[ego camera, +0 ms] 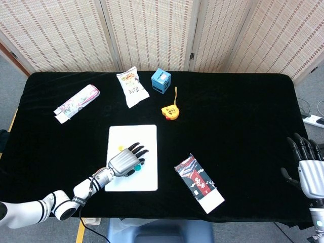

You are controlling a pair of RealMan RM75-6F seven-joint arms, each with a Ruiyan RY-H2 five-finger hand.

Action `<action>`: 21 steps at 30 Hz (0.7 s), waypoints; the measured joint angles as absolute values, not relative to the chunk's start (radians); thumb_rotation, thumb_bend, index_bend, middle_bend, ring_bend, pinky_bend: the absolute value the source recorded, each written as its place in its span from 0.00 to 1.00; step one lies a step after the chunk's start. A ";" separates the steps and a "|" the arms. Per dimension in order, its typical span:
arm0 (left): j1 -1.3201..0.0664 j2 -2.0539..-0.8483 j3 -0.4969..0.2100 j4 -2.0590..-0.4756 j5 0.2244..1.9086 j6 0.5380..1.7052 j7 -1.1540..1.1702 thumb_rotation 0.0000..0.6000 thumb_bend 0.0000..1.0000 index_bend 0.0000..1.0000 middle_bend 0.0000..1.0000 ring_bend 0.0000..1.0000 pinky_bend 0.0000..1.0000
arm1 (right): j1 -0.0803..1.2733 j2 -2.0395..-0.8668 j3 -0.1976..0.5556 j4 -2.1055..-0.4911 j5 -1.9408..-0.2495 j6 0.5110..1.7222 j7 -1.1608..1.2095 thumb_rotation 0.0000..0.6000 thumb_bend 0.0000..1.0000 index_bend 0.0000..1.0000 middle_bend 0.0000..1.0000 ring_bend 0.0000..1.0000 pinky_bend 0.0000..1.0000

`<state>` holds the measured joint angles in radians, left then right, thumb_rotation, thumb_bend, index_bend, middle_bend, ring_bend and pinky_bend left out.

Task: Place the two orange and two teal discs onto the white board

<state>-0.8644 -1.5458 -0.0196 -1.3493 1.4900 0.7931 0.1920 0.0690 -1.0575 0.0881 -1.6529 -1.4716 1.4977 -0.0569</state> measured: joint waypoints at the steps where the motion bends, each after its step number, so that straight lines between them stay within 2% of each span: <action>1: -0.864 -1.544 -0.020 -1.352 1.490 0.797 0.191 1.00 0.44 0.39 0.11 0.00 0.00 | 0.069 -1.057 0.088 -1.653 -1.472 1.499 -0.057 1.00 0.36 0.00 0.00 0.00 0.00; 11: -0.811 -1.462 -0.069 -1.397 1.447 0.911 0.085 1.00 0.44 0.28 0.11 0.00 0.00 | 0.068 -1.040 0.090 -1.665 -1.470 1.494 -0.055 1.00 0.36 0.00 0.00 0.00 0.00; 21: -0.670 -1.348 -0.137 -1.415 1.233 1.018 0.020 1.00 0.45 0.24 0.10 0.00 0.00 | 0.090 -1.023 0.088 -1.658 -1.460 1.435 0.015 1.00 0.36 0.00 0.00 0.00 0.00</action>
<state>-0.6704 -1.3477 -0.1374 -1.4148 1.2330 1.0184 0.0203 0.0903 -1.0227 0.0877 -1.6579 -1.4601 1.4345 0.0155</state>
